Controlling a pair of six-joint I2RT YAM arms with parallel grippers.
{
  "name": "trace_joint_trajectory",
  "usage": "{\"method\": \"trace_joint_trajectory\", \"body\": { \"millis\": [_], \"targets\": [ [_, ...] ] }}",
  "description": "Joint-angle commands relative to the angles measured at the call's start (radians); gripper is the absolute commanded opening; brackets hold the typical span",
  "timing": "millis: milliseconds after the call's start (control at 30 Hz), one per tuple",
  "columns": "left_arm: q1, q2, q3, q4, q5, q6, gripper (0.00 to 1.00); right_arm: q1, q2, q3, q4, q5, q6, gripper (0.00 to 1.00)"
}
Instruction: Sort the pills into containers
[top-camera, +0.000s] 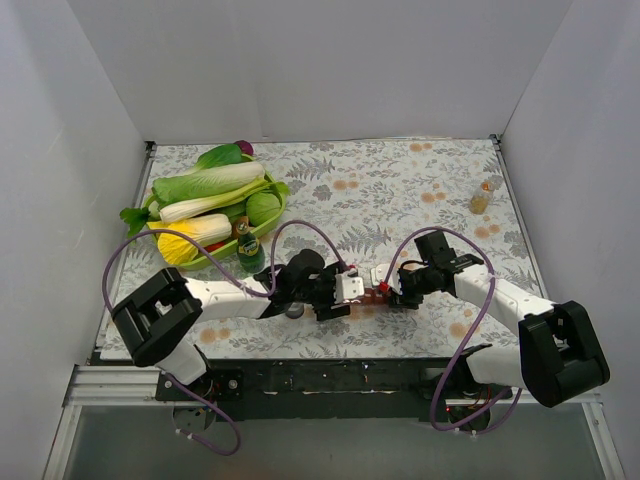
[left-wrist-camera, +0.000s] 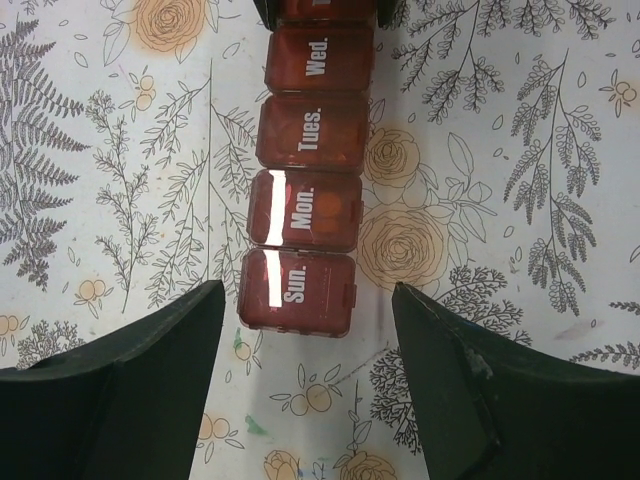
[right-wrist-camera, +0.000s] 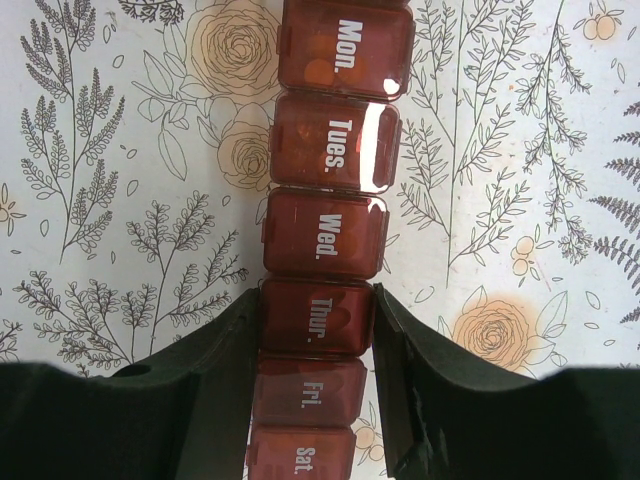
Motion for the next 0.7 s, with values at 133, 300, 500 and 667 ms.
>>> {"method": "trace_joint_trajectory", "body": {
  "millis": [133,300,500,667],
  "targets": [
    [-0.008,0.018,0.046,0.022,0.0,-0.023,0.58,0.005,-0.003,-0.004,0.011,-0.015,-0.025,0.18],
    [-0.008,0.016,0.048,0.005,0.003,-0.028,0.37,0.007,0.0,-0.002,0.011,-0.013,-0.025,0.18],
    [-0.008,0.004,0.063,-0.04,0.023,-0.06,0.23,0.007,0.0,-0.013,0.025,0.007,-0.025,0.17],
    [-0.008,0.004,0.074,-0.075,0.038,-0.092,0.2,0.017,-0.009,-0.031,0.052,0.033,-0.025,0.16]
  ]
}}
